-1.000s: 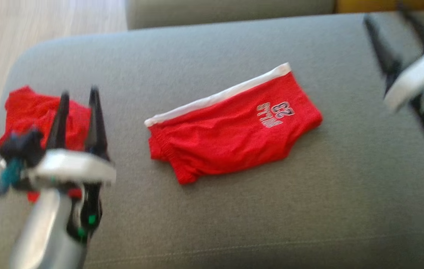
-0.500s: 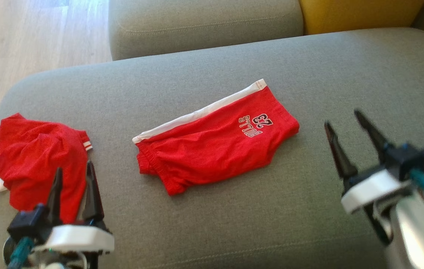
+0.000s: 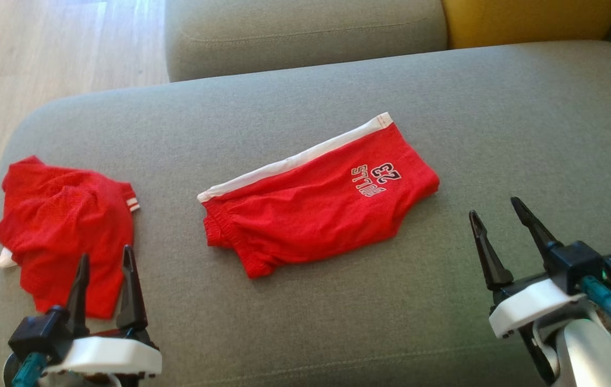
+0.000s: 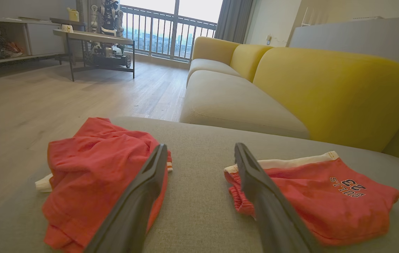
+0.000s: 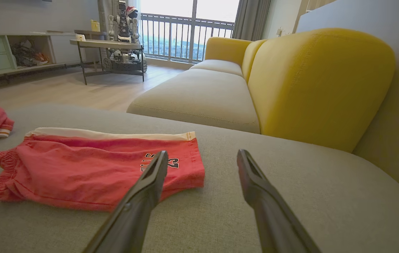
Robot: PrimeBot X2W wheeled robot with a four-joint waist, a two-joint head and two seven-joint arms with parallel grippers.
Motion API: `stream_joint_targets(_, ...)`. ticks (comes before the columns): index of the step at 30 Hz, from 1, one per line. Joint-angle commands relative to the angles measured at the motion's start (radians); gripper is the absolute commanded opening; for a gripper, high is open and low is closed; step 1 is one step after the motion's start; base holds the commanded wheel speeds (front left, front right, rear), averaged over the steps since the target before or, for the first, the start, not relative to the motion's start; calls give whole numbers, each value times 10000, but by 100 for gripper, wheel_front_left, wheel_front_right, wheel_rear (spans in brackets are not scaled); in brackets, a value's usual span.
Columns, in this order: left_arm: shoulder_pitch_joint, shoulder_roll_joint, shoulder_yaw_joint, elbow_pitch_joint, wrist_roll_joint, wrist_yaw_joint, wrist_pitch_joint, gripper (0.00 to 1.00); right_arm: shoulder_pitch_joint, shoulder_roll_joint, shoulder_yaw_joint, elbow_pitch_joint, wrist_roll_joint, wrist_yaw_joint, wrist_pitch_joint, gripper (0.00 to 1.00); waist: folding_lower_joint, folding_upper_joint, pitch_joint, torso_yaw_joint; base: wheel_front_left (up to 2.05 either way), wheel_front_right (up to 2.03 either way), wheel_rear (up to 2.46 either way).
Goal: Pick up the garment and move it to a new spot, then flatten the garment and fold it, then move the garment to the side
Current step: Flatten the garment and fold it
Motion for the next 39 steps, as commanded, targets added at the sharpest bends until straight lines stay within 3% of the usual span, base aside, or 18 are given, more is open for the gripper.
stream_joint_targets(1, -529, -7, 289, -279, 11, -46, -56, 100, -362, 119, 109, -181, 203, -6, -91, 100, 1, 0, 23, 63, 0, 0, 0)
stream_joint_targets(7, -645, -9, 42, -113, -149, 8, -56, 100, -831, 426, -139, 843, 3102, -6, 485, 100, 1, 0, 291, 399, 0, 0, 0)
stream_joint_targets(12, -979, -9, -191, -27, -384, 76, -57, 100, -1632, 445, -263, 2108, 6616, -6, 1640, 100, 1, 0, 788, 800, 0, 0, 0)
stream_joint_targets(18, -1294, -10, -445, 427, -606, 277, -57, 100, -2829, 448, -439, 4107, 8822, -6, 2385, 100, 1, 0, 1308, 1314, 0, 0, 0)
stream_joint_targets(29, -1806, -10, -794, 606, -485, 499, -57, 100, -4654, 449, -928, 6784, 10454, -6, 2994, 100, 1, 0, 1957, 2127, 0, 0, 0)
stream_joint_targets(39, -2064, -10, -908, 451, -753, 570, -57, 100, -6043, 445, -1008, 8598, 10158, -6, 3307, 100, 1, 0, 2250, 2458, 0, 0, 0)
